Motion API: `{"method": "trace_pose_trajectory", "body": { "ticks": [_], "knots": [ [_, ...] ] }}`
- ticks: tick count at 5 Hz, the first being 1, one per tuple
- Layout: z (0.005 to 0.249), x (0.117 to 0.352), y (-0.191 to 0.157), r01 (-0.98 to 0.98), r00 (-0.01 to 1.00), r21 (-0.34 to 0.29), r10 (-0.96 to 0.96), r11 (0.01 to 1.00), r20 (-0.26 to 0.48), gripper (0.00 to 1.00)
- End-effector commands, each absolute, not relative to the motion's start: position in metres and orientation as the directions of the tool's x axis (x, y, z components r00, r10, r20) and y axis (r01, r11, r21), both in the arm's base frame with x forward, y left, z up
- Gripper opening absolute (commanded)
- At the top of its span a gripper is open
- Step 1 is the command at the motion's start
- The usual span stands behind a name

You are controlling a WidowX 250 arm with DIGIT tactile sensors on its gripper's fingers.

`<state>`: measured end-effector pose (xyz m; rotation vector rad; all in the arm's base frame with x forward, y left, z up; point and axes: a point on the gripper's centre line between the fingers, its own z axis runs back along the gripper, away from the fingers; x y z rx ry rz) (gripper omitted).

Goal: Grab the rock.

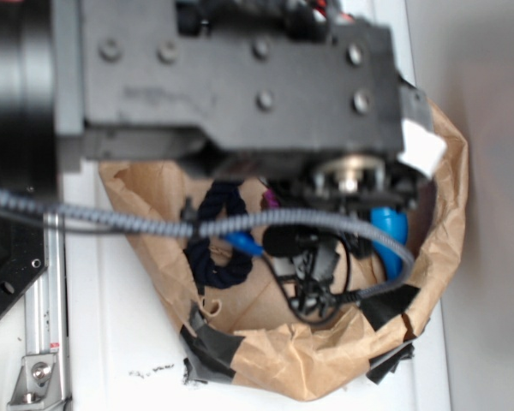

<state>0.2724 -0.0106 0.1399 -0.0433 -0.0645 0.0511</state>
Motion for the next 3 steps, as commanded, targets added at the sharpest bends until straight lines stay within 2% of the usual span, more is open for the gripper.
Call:
{"method": "trace_pose_trajectory", "body": {
  "ticks": [1, 3],
  "knots": [
    [0.1562, 0.2785, -0.0165, -0.062, 0.987, -0.043, 0.068, 0.997, 0.144, 0.0],
    [0.1547, 0.2782, -0.0154, -0.069, 0.989, -0.076, 0.079, 0.995, 0.125, 0.0]
  ]
}}
